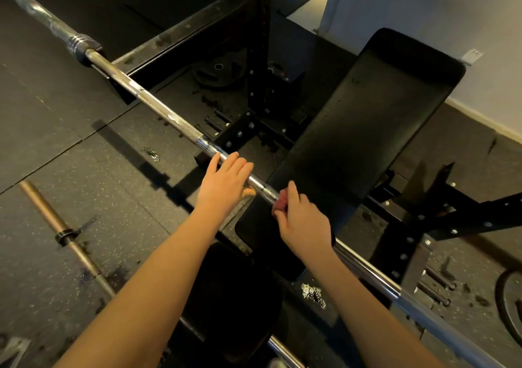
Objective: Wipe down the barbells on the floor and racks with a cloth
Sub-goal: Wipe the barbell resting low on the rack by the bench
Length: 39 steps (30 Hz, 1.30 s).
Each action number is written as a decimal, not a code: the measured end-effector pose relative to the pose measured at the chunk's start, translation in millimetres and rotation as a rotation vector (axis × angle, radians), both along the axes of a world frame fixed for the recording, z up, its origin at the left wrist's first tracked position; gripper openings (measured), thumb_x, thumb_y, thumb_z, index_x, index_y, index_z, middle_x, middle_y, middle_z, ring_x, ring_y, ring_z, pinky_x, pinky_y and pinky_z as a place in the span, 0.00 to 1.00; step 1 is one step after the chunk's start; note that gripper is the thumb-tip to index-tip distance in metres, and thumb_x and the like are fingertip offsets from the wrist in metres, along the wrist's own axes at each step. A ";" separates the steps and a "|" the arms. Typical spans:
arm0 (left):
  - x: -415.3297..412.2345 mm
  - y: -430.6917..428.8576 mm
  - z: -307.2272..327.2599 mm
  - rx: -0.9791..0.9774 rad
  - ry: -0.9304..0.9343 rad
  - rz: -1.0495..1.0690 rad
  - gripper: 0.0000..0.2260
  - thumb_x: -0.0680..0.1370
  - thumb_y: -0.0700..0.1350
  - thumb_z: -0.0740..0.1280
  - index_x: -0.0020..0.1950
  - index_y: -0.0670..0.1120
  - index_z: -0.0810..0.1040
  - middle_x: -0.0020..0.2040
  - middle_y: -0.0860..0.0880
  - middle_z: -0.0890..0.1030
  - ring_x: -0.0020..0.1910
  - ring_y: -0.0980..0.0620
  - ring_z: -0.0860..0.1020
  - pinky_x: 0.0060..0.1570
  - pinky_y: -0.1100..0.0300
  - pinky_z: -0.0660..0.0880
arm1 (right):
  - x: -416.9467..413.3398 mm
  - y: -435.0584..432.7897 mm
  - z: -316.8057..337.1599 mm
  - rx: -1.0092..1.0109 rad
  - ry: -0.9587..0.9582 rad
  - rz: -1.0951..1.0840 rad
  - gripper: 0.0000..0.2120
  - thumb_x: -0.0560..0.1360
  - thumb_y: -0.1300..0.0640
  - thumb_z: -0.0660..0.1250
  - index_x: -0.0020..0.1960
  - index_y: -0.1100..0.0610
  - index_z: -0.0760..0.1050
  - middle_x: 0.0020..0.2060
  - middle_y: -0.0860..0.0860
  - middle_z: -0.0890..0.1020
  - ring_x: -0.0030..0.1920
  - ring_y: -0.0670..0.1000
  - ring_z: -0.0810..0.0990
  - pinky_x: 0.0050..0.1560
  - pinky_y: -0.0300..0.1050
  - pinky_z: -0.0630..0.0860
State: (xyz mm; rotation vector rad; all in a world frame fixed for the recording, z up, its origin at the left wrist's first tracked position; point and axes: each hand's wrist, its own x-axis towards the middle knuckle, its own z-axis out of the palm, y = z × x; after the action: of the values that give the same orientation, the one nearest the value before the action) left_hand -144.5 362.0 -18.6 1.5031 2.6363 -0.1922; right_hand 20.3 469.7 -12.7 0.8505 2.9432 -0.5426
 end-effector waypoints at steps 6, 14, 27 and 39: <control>-2.3 -2.0 -1.4 0.012 -0.016 -0.025 0.31 0.80 0.62 0.53 0.78 0.48 0.53 0.76 0.50 0.58 0.78 0.48 0.49 0.75 0.45 0.45 | 14.5 1.5 1.0 -0.056 -0.049 -0.085 0.28 0.78 0.44 0.62 0.72 0.54 0.59 0.58 0.50 0.77 0.53 0.49 0.77 0.46 0.41 0.72; -8.9 -0.2 0.2 -0.047 -0.034 -0.045 0.32 0.80 0.63 0.52 0.78 0.49 0.50 0.77 0.50 0.56 0.78 0.49 0.49 0.75 0.45 0.45 | -27.2 -0.6 -4.5 -0.058 -0.044 -0.050 0.17 0.78 0.39 0.59 0.57 0.51 0.69 0.50 0.48 0.76 0.44 0.47 0.75 0.39 0.42 0.73; -50.0 -5.6 12.2 -0.063 -0.065 -0.088 0.30 0.79 0.60 0.57 0.77 0.50 0.56 0.75 0.51 0.62 0.76 0.50 0.56 0.74 0.53 0.49 | -12.8 1.3 0.1 0.003 -0.128 -0.017 0.19 0.78 0.37 0.57 0.57 0.53 0.67 0.47 0.47 0.73 0.41 0.45 0.73 0.32 0.36 0.66; -47.9 -5.0 17.8 -0.057 -0.081 -0.069 0.27 0.80 0.57 0.59 0.77 0.51 0.59 0.75 0.52 0.63 0.76 0.51 0.55 0.74 0.54 0.47 | -53.2 2.9 10.1 -0.155 -0.155 0.009 0.20 0.79 0.38 0.57 0.57 0.54 0.68 0.48 0.49 0.75 0.43 0.47 0.76 0.40 0.40 0.73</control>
State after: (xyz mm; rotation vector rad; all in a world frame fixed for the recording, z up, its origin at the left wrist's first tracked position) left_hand -192.5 357.0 -0.8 1.5502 2.4976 -0.2056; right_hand -32.9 472.6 -2.6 0.8228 2.7238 -0.6622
